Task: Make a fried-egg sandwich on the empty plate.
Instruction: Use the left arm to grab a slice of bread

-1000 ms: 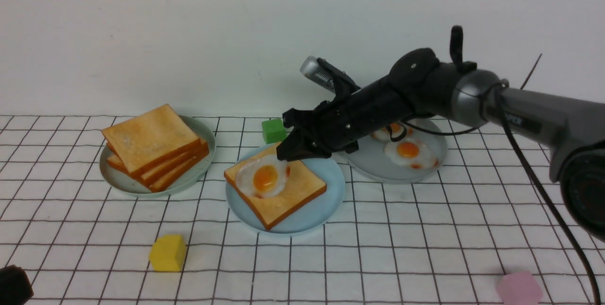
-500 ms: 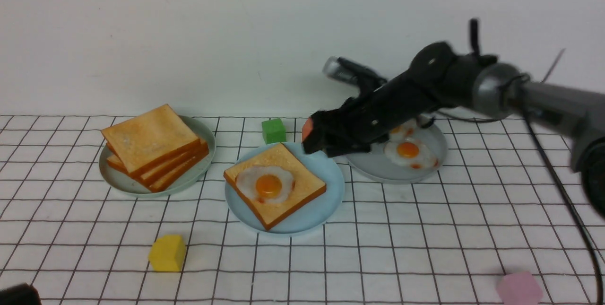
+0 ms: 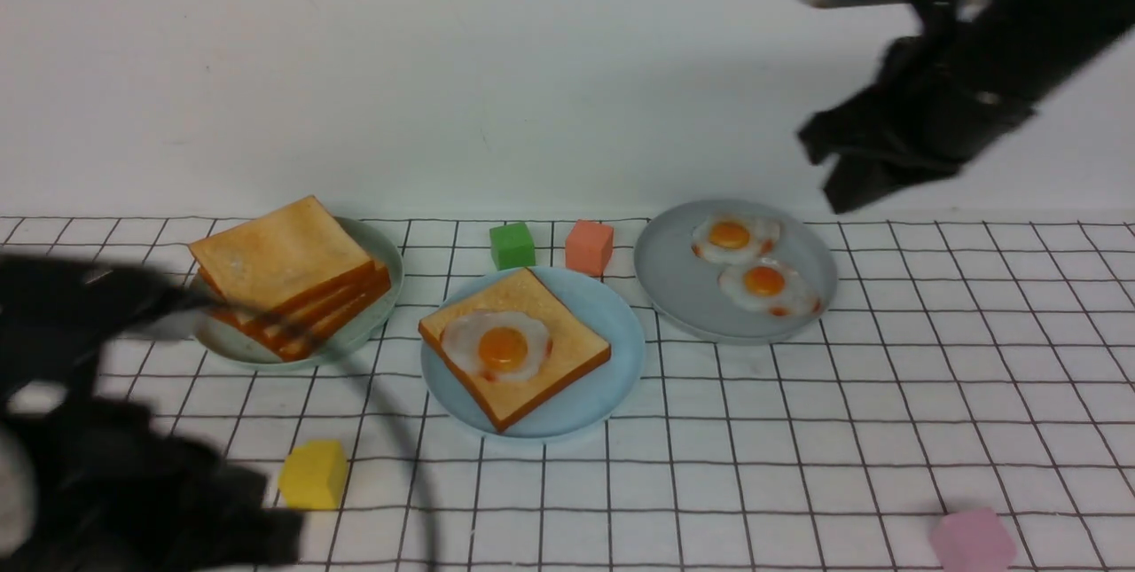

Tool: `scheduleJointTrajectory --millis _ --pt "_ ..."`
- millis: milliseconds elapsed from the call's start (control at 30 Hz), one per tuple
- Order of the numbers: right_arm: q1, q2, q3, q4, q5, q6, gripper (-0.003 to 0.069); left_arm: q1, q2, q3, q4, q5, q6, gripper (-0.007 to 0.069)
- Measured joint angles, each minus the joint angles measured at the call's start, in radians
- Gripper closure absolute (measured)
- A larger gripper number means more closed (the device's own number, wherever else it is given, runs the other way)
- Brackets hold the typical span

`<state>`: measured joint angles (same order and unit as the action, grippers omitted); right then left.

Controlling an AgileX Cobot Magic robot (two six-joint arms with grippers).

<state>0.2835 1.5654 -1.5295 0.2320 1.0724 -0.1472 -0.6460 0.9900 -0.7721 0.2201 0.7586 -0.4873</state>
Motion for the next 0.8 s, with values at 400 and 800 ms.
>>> scheduleJointTrajectory --millis 400,800 --pt "0.005 -0.589 0.523 0.070 -0.154 -0.006 0.0645 0.323 0.428 -0.377 -0.161 0.032 0.391 0.0638" --pt "0.005 -0.721 0.552 0.363 -0.204 -0.300 0.0642 0.510 0.755 -0.547 -0.180 0.015 0.814 0.0561"
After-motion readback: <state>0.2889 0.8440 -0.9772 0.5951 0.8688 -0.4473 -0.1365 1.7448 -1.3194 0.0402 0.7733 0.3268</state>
